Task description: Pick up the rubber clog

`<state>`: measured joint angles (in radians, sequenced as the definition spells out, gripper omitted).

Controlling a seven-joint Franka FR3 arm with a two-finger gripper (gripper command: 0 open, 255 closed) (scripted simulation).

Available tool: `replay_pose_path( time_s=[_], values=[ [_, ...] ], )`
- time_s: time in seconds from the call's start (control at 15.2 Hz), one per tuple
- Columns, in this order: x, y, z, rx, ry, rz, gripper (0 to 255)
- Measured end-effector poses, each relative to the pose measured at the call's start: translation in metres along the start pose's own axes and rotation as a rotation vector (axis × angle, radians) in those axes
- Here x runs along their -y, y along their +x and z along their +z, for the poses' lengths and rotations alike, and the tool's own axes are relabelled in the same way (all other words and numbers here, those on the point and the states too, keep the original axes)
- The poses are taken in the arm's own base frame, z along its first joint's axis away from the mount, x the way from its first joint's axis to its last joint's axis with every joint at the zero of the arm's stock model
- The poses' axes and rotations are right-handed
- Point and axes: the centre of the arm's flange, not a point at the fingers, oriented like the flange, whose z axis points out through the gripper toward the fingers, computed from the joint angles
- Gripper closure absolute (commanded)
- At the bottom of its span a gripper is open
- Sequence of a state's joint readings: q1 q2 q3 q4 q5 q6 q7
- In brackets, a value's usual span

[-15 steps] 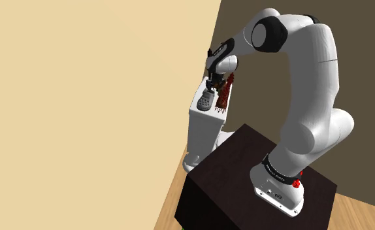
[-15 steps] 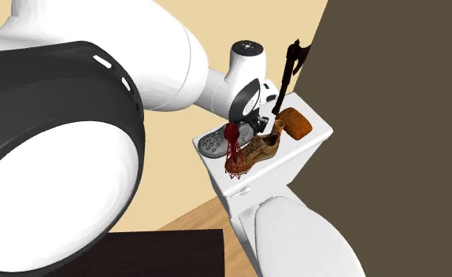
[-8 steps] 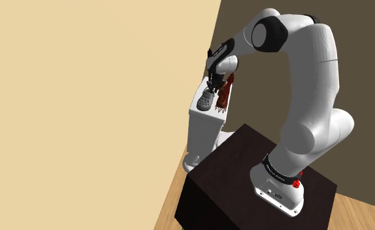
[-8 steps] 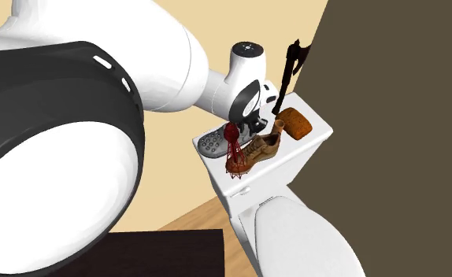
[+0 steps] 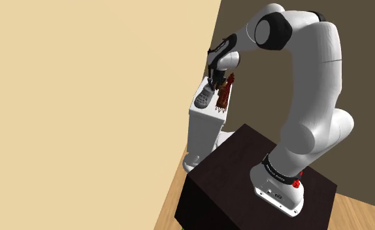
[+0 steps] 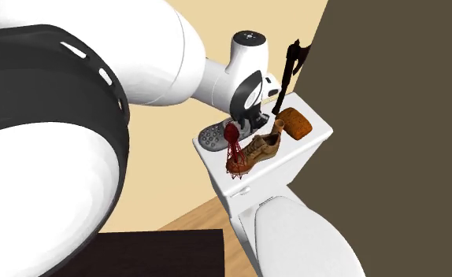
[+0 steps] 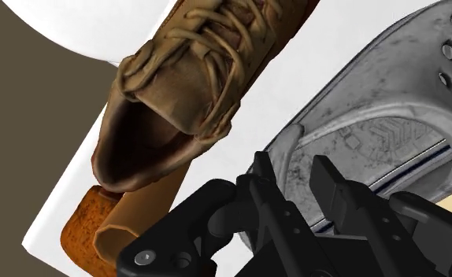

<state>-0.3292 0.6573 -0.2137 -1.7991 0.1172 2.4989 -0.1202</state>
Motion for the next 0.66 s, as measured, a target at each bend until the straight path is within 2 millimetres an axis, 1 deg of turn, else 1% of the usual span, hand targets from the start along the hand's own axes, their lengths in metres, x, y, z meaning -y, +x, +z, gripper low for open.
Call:
replay_pose_path(
  time_s=[0.66],
  values=[
    [-0.004, 0.003, -0.050, 0.000, 0.000, 0.000, 255]
  ],
)
